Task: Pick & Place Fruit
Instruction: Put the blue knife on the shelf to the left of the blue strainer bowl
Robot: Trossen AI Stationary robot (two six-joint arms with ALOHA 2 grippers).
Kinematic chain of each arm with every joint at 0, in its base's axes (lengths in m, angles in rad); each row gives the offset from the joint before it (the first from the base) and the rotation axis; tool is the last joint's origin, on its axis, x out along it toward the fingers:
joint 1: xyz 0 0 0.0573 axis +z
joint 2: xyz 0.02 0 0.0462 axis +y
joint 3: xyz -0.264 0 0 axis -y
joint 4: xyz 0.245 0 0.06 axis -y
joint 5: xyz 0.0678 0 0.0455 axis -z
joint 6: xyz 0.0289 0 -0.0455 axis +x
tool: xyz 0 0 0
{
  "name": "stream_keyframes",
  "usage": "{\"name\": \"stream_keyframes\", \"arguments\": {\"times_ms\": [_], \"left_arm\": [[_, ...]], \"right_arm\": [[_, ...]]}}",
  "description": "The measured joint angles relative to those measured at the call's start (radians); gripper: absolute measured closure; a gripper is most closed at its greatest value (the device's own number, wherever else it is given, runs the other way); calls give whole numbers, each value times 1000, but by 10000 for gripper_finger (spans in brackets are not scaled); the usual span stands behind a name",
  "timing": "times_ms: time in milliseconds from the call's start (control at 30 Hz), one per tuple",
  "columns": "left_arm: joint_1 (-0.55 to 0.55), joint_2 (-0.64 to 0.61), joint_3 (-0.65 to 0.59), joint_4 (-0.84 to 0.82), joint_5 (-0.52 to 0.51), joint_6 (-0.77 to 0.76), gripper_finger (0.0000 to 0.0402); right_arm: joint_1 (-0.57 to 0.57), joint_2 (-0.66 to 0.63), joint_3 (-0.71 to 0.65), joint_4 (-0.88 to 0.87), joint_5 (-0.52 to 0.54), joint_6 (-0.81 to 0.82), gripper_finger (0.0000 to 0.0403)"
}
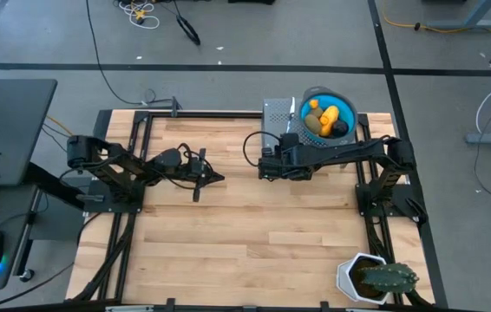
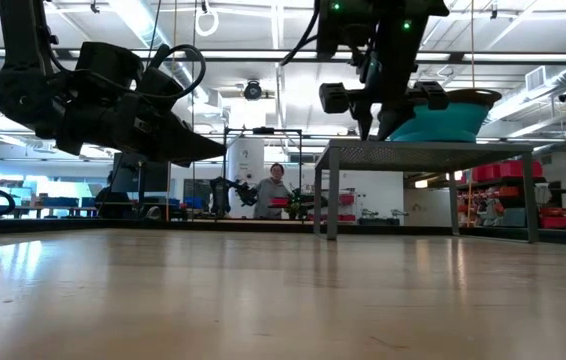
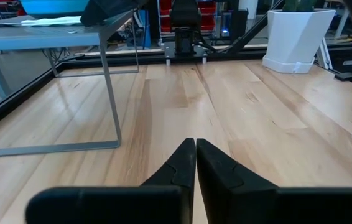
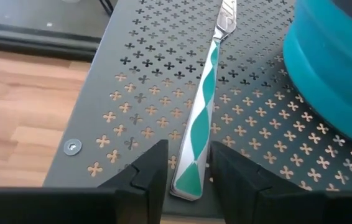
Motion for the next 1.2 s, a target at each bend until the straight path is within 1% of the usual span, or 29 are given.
{"name": "stream_keyframes", "arguments": {"times_ms": [233,467,800,1033,1200], "left_arm": [[0,0,0,-4,0,1,394],[0,0,0,-4,0,1,381],[0,0,0,-4,0,1,394],[0,0,0,-5,0,0,381],[0,0,0,-10,0,0,384]], "right_arm": [[0,-6,0,-3,-14,-29,276],[0,-6,0,0,1,-28,277],[0,-5,0,19,18,-38,287],[0,-5,0,18,11,-52,291],[0,-5,0,13,6,-75,291]]}}
